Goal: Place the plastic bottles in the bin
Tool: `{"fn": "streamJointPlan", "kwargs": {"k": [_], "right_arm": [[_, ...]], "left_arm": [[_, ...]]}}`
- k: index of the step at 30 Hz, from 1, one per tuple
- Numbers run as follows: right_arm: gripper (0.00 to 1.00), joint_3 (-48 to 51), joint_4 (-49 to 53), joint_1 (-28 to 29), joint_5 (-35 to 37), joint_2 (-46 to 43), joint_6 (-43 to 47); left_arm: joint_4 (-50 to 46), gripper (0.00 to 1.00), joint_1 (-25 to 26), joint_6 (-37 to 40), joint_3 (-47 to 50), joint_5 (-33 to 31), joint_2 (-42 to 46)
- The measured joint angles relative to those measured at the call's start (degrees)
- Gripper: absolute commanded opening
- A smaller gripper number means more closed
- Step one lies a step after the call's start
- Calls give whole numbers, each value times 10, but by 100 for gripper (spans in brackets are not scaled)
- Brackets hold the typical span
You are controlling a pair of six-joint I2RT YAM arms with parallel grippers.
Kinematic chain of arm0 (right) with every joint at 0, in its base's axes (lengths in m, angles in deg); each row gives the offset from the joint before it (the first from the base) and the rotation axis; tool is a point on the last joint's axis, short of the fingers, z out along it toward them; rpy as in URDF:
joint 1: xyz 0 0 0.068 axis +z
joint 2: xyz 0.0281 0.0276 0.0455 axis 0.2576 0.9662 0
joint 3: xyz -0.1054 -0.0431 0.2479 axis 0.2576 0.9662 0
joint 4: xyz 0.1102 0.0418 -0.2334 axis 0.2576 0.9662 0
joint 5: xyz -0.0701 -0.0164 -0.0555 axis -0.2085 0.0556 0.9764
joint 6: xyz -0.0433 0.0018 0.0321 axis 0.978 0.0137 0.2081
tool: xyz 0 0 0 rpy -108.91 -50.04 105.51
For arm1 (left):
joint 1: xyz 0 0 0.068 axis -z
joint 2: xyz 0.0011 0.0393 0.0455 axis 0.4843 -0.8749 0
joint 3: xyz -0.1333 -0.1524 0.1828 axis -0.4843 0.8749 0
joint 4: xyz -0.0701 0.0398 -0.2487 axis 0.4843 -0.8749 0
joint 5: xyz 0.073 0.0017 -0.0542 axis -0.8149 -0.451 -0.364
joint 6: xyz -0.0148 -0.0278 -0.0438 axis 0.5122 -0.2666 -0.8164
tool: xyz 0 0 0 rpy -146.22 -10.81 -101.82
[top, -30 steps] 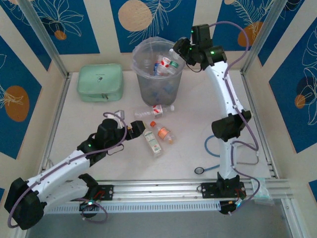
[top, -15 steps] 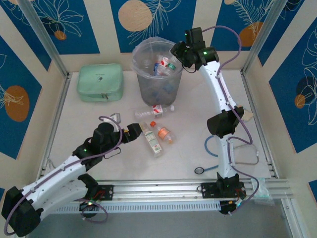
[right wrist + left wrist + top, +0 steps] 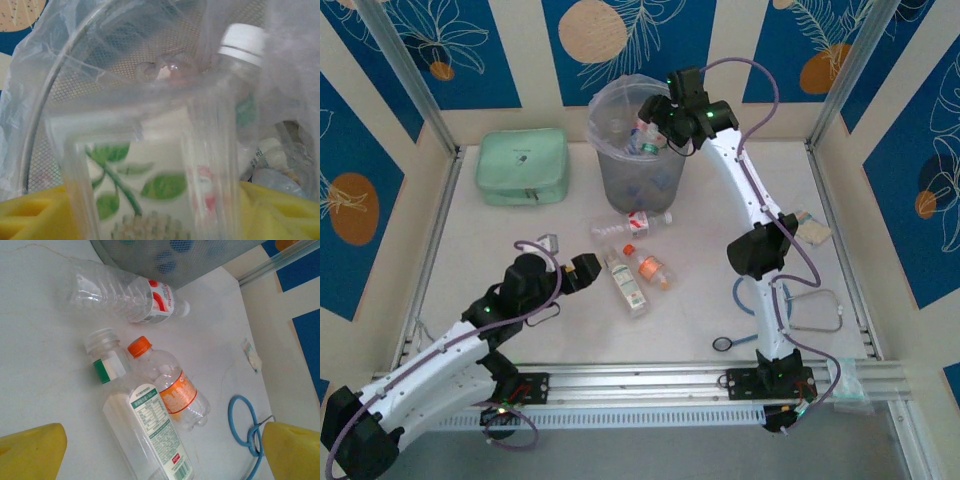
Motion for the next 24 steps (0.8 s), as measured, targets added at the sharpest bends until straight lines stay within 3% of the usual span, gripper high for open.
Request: {"fn": "streamJointPlan", "kwargs": {"k": [5,15,17,22,24], "right_arm": [[97,7,0,2,7,-20,5],[97,21,9,25,71,-95,57],[91,28,7,33,95,-110,76],[57,36,9,50,130,-121,134],[49,47,10,55,132,-121,162]], "left_arm": [[-2,99,0,-1,2,-3,1],[-18,99,0,1,2,-14,-2],[-20,99,0,1,2,-15,-7],[-25,99,0,1,2,-15,-17],[-26,99,0,2,2,-15,-18]]}}
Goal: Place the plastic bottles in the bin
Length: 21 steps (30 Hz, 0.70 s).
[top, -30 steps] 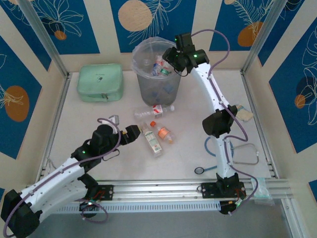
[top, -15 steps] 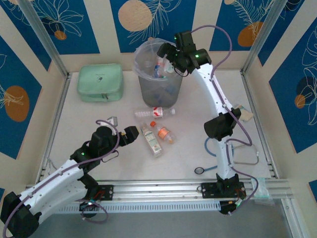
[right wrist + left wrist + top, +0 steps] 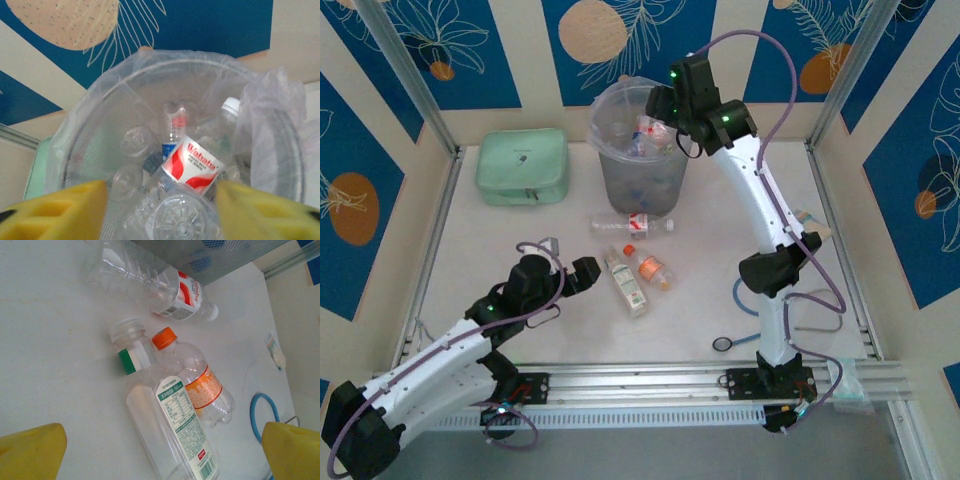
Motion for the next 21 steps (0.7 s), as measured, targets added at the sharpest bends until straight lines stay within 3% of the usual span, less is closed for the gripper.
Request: {"fn": "streamJointPlan", "kwargs": {"k": [8,21], "right_arm": [[25,52,13,5,-26,9,92],[28,151,-51,-24,-68,14,98]], "left_arm": [[-2,99,0,9,0,0,-16],[0,99,1,3,-1,1,-59]]}}
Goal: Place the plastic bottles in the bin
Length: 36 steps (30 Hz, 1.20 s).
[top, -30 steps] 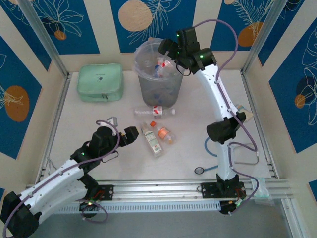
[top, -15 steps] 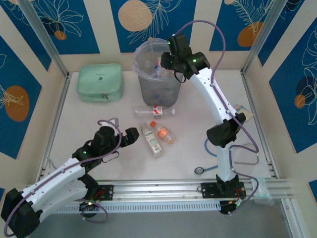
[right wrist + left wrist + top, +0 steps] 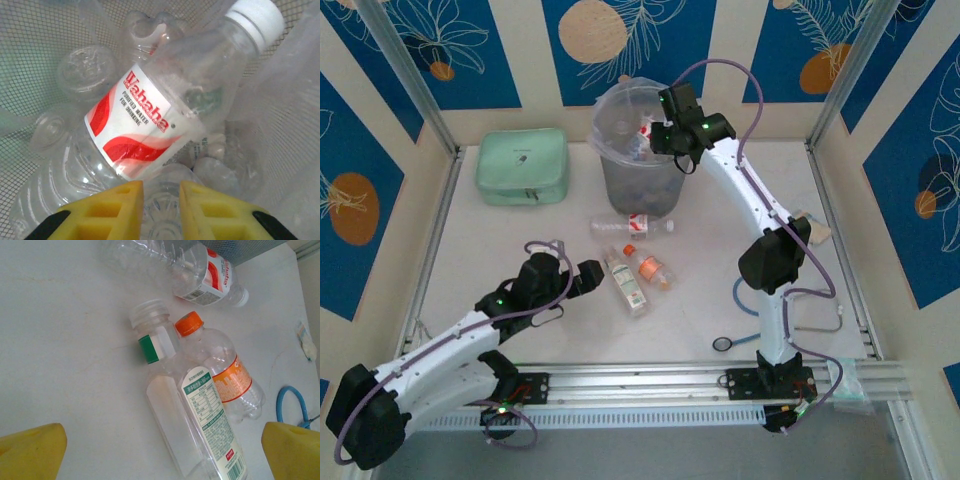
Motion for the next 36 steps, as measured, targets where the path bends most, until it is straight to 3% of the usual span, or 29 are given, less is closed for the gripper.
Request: {"fn": "streamJointPlan", "kwargs": {"k": [11,13,16,25,29,36], "right_arm": [[51,5,-18,-17,-44,-74,-5],[66,32,-27,-27,-54,-118,-3],[99,111,-61,-54,-81,-200,10],[99,467,-187,-191,-209,-412,-10],[99,549,-198,-243,-242,-436,-26],[99,614,-207,-256,-286,-467,-35]], "left_arm": [[13,99,49,-9,-37,-5,-58],[10,99,63,-9,-53,-12,-73],[4,99,83,-13,-80,-24,-102],[-22,99,198,-125,-128,-131,-204],[-37,99,228,-170,-161,-145,-277],[-32,99,235,-203,-198,-146,-353]]}}
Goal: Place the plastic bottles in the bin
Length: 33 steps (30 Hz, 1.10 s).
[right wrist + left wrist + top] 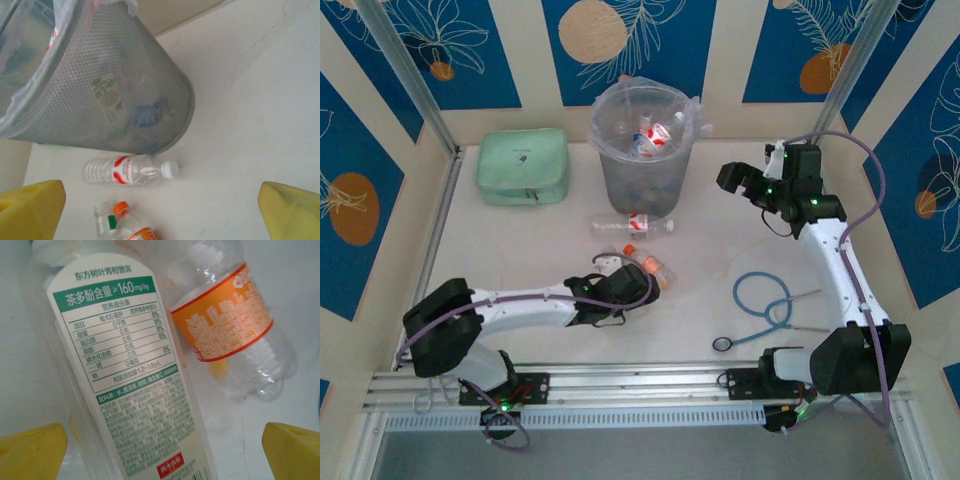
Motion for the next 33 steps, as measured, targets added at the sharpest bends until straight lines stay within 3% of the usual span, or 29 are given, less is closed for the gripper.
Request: {"fn": "streamJointPlan", "kwargs": {"k": [11,24,33], "right_arm": [[99,42,-34,-3,-76,-12,-2],[99,68,-73,0,-140,-18,-7],[99,102,-108,70,-99,-103,14]], "left_arm": [[1,64,0,-47,0,0,-37],[2,59,4,-51,10,-15,-22],[-112,58,4,45,0,-96,52]]}}
